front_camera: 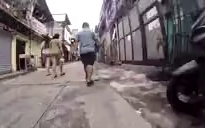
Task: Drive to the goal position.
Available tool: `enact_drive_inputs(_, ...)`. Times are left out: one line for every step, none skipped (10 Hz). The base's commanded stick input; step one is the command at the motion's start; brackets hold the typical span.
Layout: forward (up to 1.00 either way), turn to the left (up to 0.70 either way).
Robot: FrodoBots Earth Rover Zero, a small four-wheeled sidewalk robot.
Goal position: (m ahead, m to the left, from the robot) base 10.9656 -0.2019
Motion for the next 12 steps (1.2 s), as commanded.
enact_drive_inputs(1.0,0.0)
enact_drive_inputs(1.0,0.0)
enact_drive_inputs(1.0,0.0)
enact_drive_inputs(1.0,0.0)
enact_drive_inputs(1.0,0.0)
enact_drive_inputs(1.0,0.0)
enact_drive_inputs(1.0,0.0)
enact_drive_inputs(1.0,0.0)
enact_drive_inputs(1.0,0.05)
enact_drive_inputs(1.0,0.24)
enact_drive_inputs(1.0,0.27)
enact_drive_inputs(1.0,0.0)
